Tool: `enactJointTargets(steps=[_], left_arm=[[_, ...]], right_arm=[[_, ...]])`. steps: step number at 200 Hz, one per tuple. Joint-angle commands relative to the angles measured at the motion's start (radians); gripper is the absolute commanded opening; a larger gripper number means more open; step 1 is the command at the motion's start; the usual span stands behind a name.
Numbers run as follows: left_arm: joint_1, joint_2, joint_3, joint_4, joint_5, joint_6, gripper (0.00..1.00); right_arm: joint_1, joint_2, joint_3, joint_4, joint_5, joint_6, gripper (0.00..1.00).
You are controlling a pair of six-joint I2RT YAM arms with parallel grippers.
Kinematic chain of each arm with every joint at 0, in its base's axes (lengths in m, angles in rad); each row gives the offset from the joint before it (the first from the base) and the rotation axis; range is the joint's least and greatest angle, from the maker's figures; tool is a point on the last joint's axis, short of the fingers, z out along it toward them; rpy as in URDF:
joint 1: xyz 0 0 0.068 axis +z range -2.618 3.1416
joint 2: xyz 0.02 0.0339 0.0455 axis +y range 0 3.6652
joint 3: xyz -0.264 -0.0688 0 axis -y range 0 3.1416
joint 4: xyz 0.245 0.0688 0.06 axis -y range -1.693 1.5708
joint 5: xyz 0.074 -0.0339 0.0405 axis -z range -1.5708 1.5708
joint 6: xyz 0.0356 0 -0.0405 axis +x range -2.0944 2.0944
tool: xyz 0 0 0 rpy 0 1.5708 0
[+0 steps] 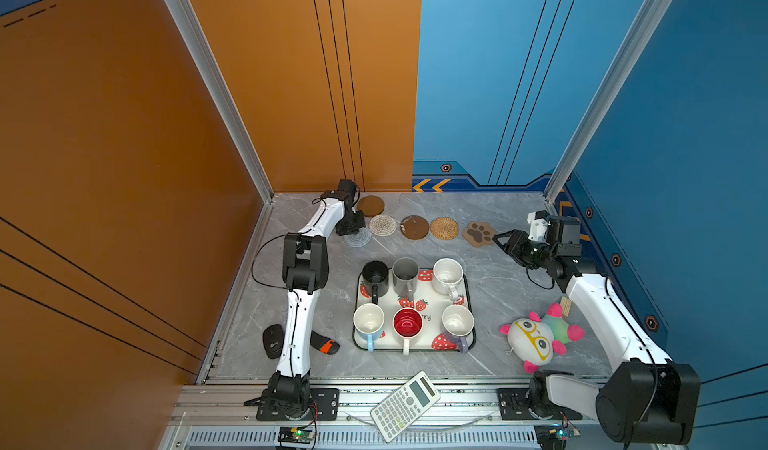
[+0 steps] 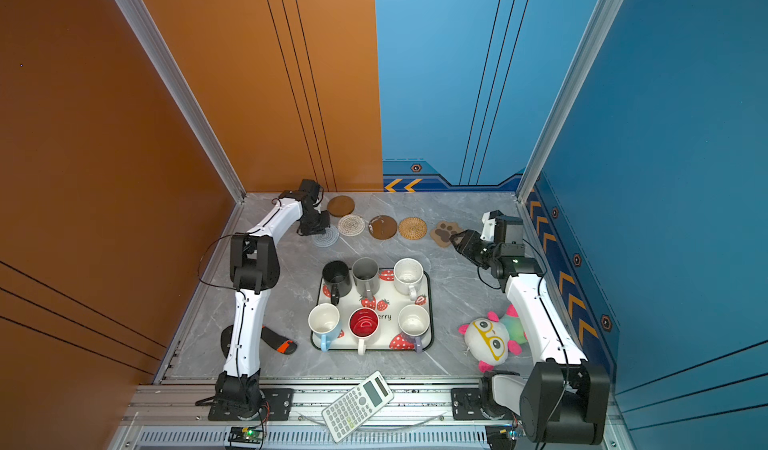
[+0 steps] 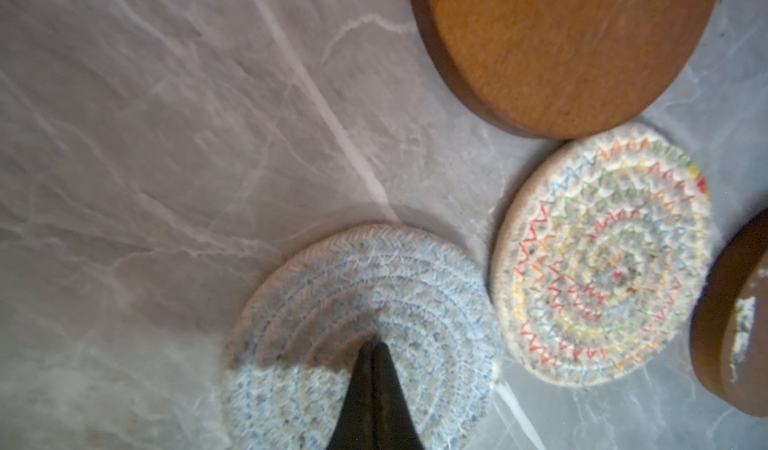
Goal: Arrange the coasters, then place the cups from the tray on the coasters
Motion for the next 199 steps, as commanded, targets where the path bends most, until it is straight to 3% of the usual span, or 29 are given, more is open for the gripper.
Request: enactJointTargets(steps=[1, 34, 100, 145, 177, 199], left_arm=[[0.012, 0.052, 0.035, -0.027, -0.04, -0.025, 0.05], [0.007, 0.01, 0.029, -0.027, -0.045, -0.029, 0.09], [-0.031, -0.074, 0.123, -0.027, -0.057, 0.016, 0.37], [-0.09, 0.022, 0.314, -0.028, -0.094, 0.085, 0.62], [-0.128, 0.135, 0.462, -0.014, -0.157, 0.124, 0.71], [-0.134, 0.171, 0.462, 0.044, -0.182, 0.116, 0.74]], right_arm=[[-0.007, -0.021, 0.023, -0.036, 0.017, 0.004, 0.48], [-0.008, -0.032, 0.021, -0.041, 0.021, 0.002, 0.48], [-0.008, -0.027, 0.017, -0.04, 0.025, 0.002, 0.49], [-0.008, -0.009, 0.013, -0.033, 0.028, 0.002, 0.49], [-0.008, 0.002, 0.015, -0.033, 0.032, 0.003, 0.49], [-0.008, 0.003, 0.013, -0.036, 0.037, 0.004, 0.49]])
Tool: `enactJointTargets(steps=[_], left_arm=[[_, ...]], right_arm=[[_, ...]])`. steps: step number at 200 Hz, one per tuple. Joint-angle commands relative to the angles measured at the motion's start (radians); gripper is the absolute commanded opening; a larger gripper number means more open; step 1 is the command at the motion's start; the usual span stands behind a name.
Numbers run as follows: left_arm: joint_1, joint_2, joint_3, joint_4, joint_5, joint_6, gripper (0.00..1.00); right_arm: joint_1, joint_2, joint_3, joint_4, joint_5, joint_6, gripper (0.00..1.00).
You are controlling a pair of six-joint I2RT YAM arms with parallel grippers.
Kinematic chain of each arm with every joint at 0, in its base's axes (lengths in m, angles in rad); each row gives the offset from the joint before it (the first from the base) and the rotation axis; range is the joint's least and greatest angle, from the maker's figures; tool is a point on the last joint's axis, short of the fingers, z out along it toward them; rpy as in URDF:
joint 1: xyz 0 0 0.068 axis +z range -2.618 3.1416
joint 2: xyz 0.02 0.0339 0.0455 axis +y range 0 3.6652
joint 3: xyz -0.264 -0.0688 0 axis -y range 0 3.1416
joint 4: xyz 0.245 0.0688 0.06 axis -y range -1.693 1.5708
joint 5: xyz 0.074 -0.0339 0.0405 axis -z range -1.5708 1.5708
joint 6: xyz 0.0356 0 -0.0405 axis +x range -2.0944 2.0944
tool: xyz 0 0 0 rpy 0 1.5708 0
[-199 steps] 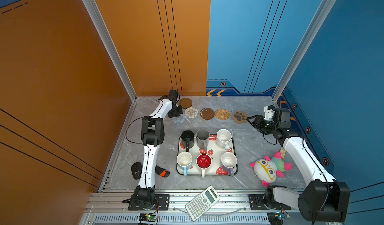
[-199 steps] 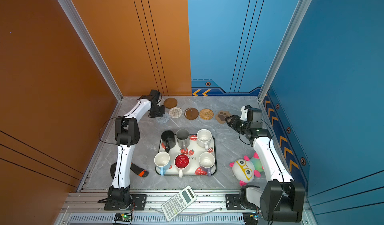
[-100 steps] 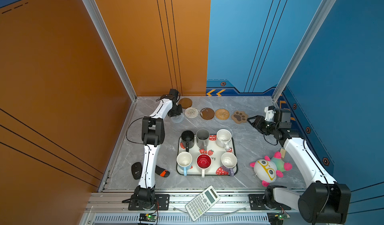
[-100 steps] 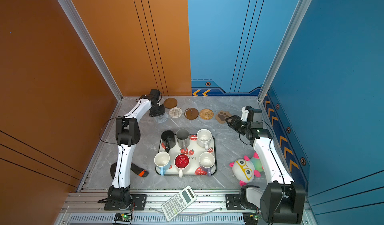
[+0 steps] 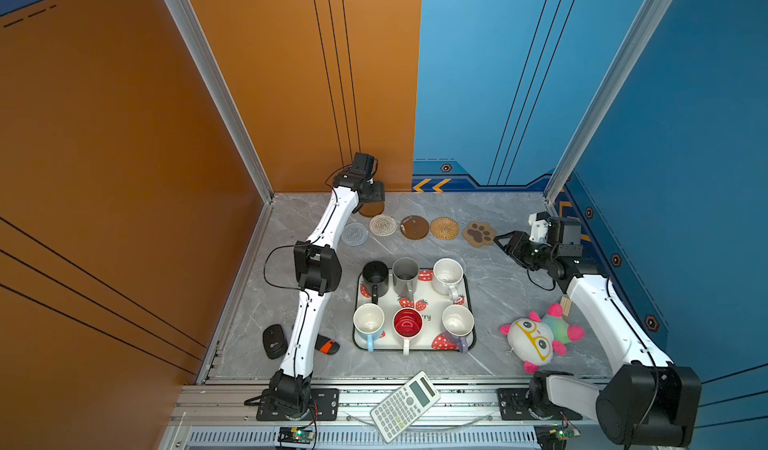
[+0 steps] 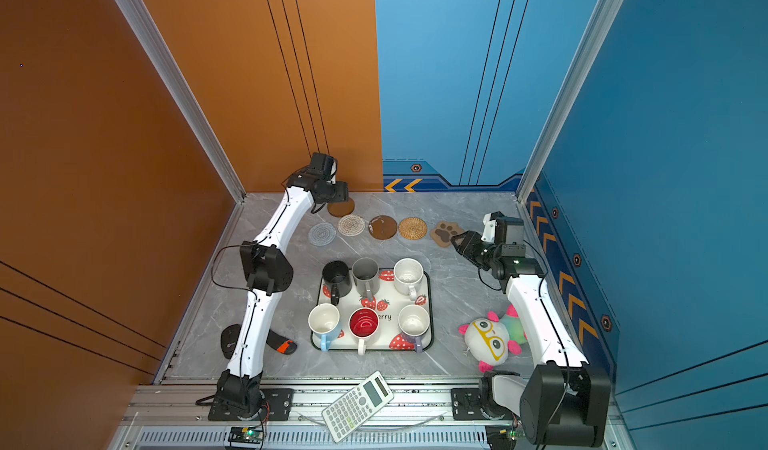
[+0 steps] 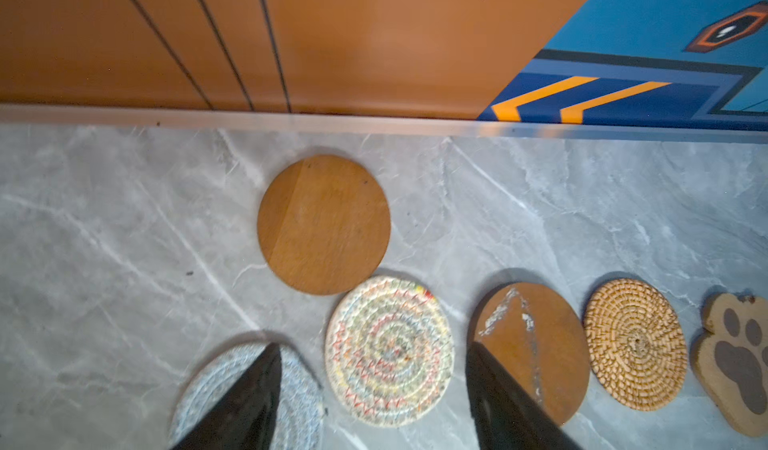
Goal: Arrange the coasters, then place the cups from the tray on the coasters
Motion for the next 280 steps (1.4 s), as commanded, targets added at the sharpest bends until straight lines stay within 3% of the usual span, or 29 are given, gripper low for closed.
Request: enactJointTargets(steps=[1, 21, 88, 161, 198, 239, 280], left_arm=[[-0.004, 0.089, 0.005, 0.022, -0.072, 0.021, 0.74], [-0.007, 0.119, 0.005, 0.065, -0.106, 0.018, 0.81], [-0.024, 0.194, 0.002, 0.212, -0.206, 0.02, 0.83], [-0.042, 0.226, -0.004, 0.353, -0.214, 0.035, 0.85], [-0.032, 0.227, -0.009, 0.355, -0.162, -0.001, 0.85], [0.012, 0.225, -0.048, 0.359, -0.026, -0.153, 0.85], [0.049, 0.144, -0.139, 0.361, 0.064, -0.232, 0.84]], right_arm=[[-0.005, 0.009, 0.014, -0.014, 0.03, 0.005, 0.49], [-0.005, 0.014, 0.011, -0.02, 0.034, 0.005, 0.49], [-0.004, 0.015, -0.009, -0.026, 0.054, 0.017, 0.49], [-0.002, 0.02, -0.009, -0.034, 0.052, 0.02, 0.49], [0.0, 0.027, -0.009, -0.027, 0.055, 0.024, 0.49], [0.024, 0.065, 0.015, 0.027, 0.034, 0.043, 0.49], [0.105, 0.24, 0.17, 0.123, -0.027, 0.045, 0.49]])
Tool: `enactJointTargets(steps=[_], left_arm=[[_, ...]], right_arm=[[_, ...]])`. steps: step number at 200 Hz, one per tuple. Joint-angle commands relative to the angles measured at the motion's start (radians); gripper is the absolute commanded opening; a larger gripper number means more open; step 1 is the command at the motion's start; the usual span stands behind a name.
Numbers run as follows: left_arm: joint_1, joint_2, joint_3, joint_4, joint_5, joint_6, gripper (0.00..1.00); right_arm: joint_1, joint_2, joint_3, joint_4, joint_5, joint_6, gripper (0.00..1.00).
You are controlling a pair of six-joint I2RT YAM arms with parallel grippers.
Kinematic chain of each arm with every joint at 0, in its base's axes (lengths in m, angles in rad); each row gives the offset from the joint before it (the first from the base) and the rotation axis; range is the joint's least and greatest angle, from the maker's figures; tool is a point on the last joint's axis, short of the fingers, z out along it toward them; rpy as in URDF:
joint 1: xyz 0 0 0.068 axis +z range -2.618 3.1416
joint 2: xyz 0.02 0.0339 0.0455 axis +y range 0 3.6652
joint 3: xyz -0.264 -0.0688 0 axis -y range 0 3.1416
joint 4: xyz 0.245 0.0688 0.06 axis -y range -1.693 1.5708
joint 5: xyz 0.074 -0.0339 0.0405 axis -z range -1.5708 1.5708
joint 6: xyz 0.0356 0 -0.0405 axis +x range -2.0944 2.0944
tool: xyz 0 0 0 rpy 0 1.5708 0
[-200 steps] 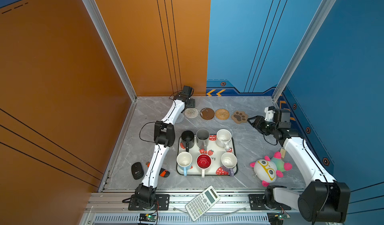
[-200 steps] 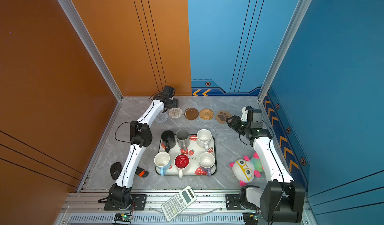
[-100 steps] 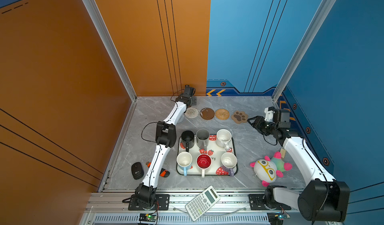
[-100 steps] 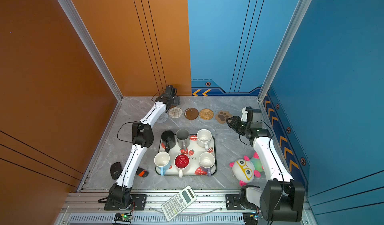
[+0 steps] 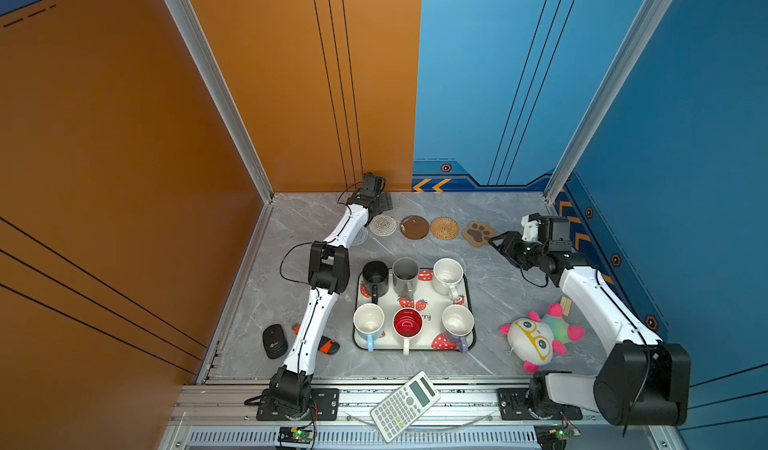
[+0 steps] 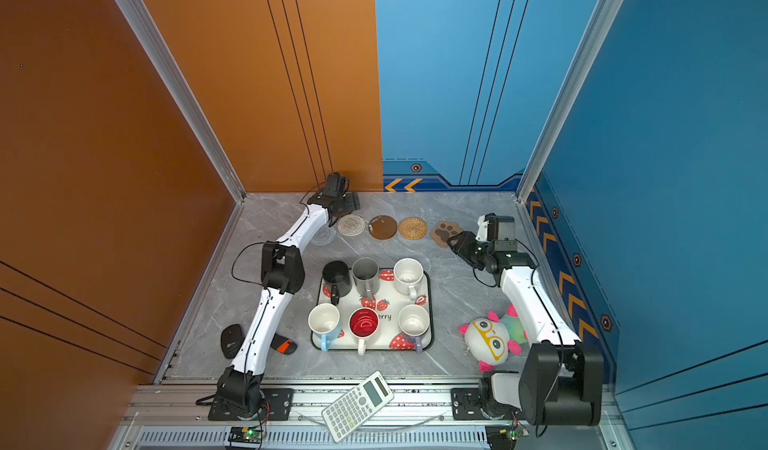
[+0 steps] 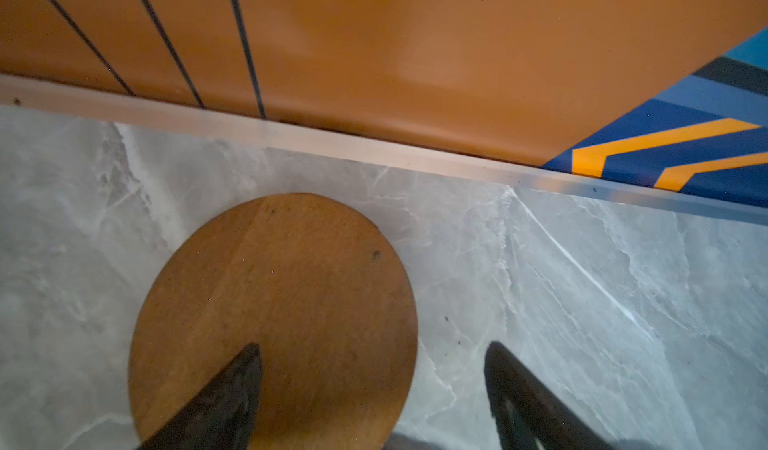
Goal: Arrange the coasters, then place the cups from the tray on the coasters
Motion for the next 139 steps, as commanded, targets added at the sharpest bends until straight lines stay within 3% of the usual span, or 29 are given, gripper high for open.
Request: enactJointTargets(steps=[1, 65, 109, 139], left_arm=[[0.028, -0.065, -0.064, -0.021, 0.089, -0.077, 0.84], [0.073, -0.196, -0.193, -0.017, 0.171, -0.098, 0.82], [0.108, -0.231, -0.247, 0.014, 0.214, -0.129, 0.77], [0.138, -0.238, -0.287, 0.052, 0.23, -0.142, 0.71]], right_arm=[[0.048, 0.104, 0.127, 0.09, -0.047, 0.009, 0.49], [0.223, 0.603, 0.627, 0.189, -0.201, 0.089, 0.39], [0.298, 0.937, 0.928, 0.393, -0.315, 0.298, 0.26], [0.323, 1.111, 1.095, 0.512, -0.332, 0.434, 0.26]])
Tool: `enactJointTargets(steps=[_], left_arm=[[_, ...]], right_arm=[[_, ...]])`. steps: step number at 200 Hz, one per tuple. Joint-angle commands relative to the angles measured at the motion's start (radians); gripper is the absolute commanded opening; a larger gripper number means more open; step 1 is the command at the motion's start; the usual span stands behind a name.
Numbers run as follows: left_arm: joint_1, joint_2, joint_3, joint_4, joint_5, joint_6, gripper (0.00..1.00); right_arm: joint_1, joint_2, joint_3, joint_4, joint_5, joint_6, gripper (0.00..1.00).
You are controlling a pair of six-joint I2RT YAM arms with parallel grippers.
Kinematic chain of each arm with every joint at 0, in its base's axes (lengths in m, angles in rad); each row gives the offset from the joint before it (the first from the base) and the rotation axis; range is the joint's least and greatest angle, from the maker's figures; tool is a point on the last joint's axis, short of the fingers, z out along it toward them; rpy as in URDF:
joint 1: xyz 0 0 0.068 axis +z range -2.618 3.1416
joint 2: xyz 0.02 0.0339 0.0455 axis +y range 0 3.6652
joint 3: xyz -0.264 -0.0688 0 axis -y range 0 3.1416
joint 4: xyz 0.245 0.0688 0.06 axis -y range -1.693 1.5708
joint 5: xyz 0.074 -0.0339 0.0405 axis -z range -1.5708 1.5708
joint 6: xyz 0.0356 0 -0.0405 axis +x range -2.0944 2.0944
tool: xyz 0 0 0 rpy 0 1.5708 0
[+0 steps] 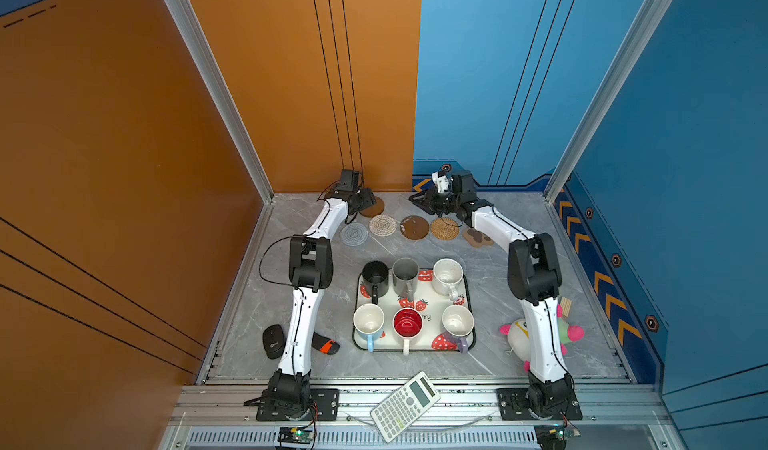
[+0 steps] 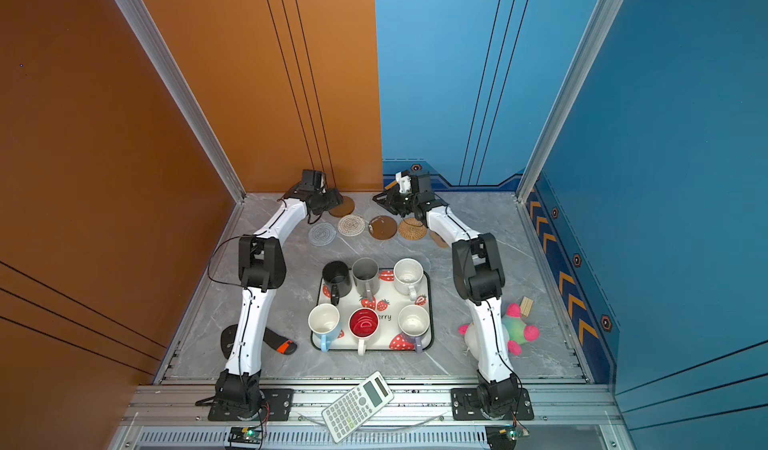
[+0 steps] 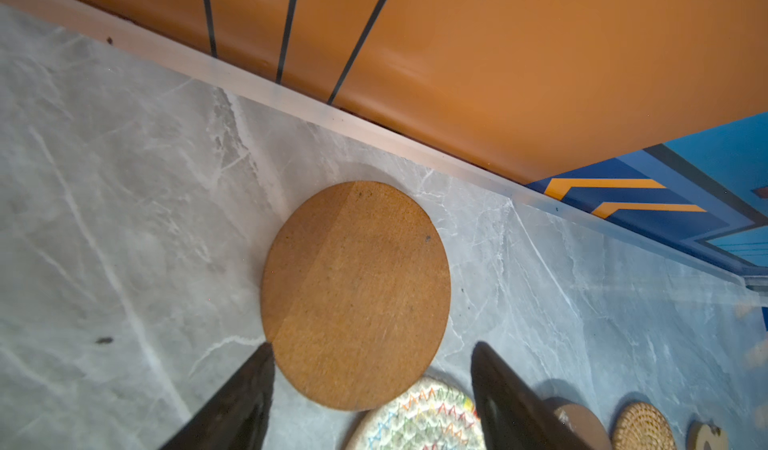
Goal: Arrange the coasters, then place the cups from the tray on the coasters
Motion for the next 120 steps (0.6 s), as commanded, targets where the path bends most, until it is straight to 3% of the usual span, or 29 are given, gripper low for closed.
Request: enactJointTargets(steps=[1, 56, 120], left_arm=[[0.033, -0.042, -0.04, 0.036, 0.037, -0.021, 0.71], [0.083, -0.004, -0.062, 0.115, 0.083, -0.062, 0.7], [0.099, 0.097, -0.024, 0.27, 0.166, -0.156, 0.66]], right_arm=[[0.013, 0.095, 0.127, 0.152, -0.056, 0.163, 0.26], [0.046, 0.332, 0.371, 0.199, -0.018, 0.297, 0.26], [0.048, 0.436, 0.475, 0.186, 0.095, 0.343, 0.27]])
